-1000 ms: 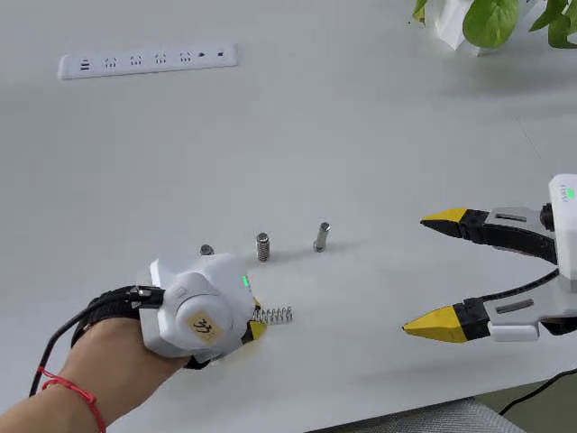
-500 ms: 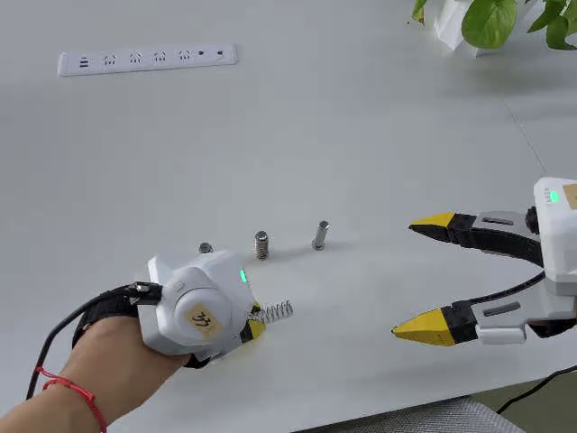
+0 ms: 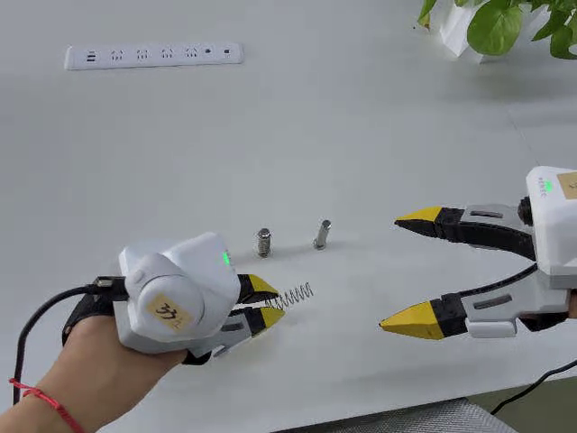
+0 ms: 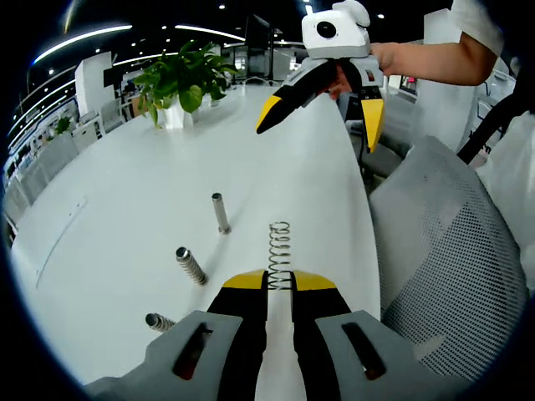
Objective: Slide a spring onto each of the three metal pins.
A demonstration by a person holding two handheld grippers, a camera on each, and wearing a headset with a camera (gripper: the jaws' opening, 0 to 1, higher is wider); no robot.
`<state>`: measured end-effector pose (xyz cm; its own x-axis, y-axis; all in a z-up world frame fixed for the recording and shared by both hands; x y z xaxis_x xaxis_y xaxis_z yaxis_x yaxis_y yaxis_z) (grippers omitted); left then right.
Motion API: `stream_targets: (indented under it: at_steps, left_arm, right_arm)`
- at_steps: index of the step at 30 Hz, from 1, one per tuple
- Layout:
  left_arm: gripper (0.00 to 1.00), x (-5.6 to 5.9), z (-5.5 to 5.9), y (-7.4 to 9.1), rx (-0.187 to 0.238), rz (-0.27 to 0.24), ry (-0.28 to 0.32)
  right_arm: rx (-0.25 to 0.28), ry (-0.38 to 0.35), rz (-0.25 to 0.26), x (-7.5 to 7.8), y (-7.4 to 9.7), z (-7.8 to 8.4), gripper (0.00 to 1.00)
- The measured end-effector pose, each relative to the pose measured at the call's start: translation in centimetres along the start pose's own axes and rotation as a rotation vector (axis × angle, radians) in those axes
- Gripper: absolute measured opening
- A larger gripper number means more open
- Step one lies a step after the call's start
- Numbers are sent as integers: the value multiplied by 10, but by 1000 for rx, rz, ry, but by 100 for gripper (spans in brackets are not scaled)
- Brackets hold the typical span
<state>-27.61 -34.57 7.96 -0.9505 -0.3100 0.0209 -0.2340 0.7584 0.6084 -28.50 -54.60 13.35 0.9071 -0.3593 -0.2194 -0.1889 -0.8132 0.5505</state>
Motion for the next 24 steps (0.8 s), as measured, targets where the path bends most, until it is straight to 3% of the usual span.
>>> stream_targets:
  at_steps: [3, 5, 16, 24]
  left_arm:
    - [7, 1, -9, 9, 46, -5, 3]
    - [7, 2, -15, 14, 73, -8, 3]
    - [7, 7, -40, 36, 212, -11, 13]
    - [7, 8, -44, 41, 256, -9, 20]
  right_arm:
    - [7, 30, -28, -2, -4, -12, 67]
    - [11, 35, -49, 4, -5, -15, 61]
    - [17, 55, -171, -8, -19, -52, 30]
    - [-8, 72, -213, -10, -22, -58, 20]
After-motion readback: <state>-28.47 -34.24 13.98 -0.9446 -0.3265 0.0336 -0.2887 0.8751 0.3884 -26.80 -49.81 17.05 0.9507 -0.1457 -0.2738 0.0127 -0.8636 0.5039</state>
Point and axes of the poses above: the centre of the closed fingertips' face, and the gripper's own axes: y roughly backward along the fingers, x roughly to its right, z roughly out of its underside, the point moved 8 cm from there along y, roughly backward along the fingers, and after that the axes turned 4 degrees about -z, right-handed, at the moved point
